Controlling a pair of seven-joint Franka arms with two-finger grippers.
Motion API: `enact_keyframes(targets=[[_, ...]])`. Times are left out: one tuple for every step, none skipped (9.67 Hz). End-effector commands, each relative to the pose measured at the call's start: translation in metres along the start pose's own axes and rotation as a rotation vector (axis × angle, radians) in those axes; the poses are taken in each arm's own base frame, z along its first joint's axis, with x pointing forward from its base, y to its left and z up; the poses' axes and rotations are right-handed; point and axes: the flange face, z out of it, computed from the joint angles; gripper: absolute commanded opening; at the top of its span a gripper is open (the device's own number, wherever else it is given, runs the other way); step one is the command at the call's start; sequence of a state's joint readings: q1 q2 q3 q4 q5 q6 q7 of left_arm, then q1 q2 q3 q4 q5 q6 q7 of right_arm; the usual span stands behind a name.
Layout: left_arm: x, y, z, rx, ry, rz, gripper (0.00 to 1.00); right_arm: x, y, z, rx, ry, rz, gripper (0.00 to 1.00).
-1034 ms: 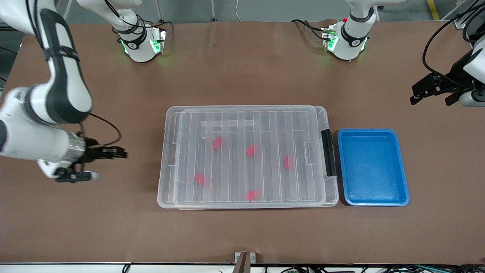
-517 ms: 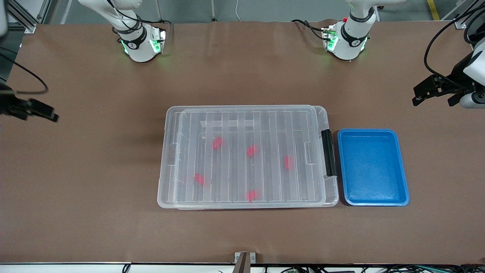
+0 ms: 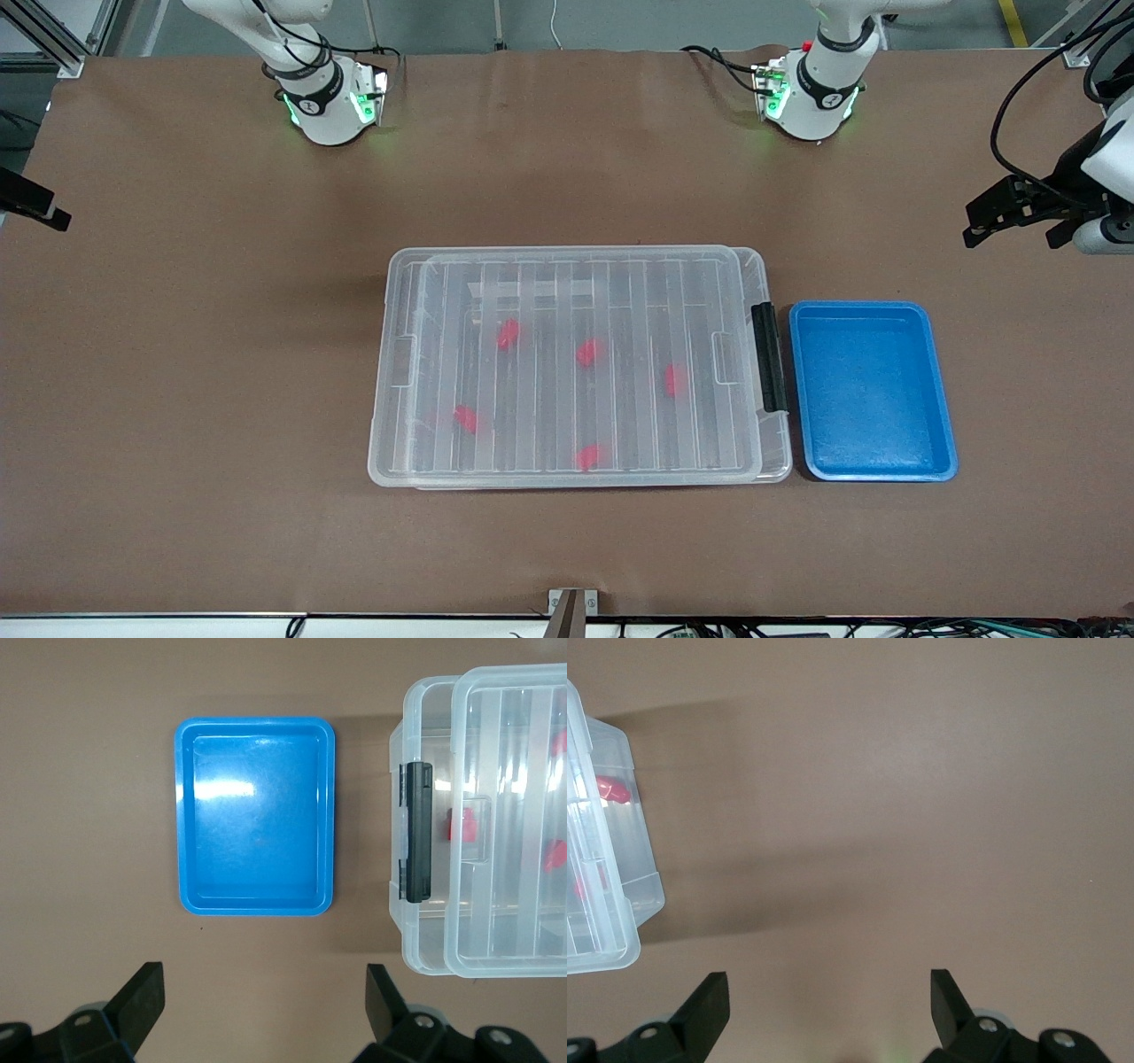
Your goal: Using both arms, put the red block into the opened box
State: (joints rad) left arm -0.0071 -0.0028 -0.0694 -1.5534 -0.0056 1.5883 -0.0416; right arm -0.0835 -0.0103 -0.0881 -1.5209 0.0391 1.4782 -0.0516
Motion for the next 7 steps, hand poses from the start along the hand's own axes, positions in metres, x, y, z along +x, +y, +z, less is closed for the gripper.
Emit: enact_keyframes(targets=[[-0.001,0.001,0.019,0.019,-0.075,-0.004,1.00,-0.017,-0.007,-0.001,-0.014,0.008,0.038,1.00],[-0.001,0.001,0.019,0.019,-0.077,-0.004,1.00,-0.017,-0.013,-0.005,-0.016,0.005,0.029,1.00],[-0.001,0.001,0.019,0.019,-0.075,-0.004,1.00,-0.018,-0.013,-0.017,-0.031,0.025,0.036,1.00],[-0.001,0.001,0.019,0.019,-0.075,-0.004,1.00,-0.022,-0.015,-0.026,-0.065,0.007,0.033,1.00],[-0.001,0.001,0.018,0.018,-0.072,-0.004,1.00,-0.021,-0.020,-0.026,-0.072,0.008,0.028,1.00],[-0.001,0.001,0.018,0.018,-0.072,-0.004,1.00,-0.022,-0.018,-0.026,-0.069,0.008,0.035,1.00],[-0.001,0.001,0.018,0.018,-0.072,-0.004,1.00,-0.021,-0.019,-0.024,-0.060,0.005,0.035,1.00]])
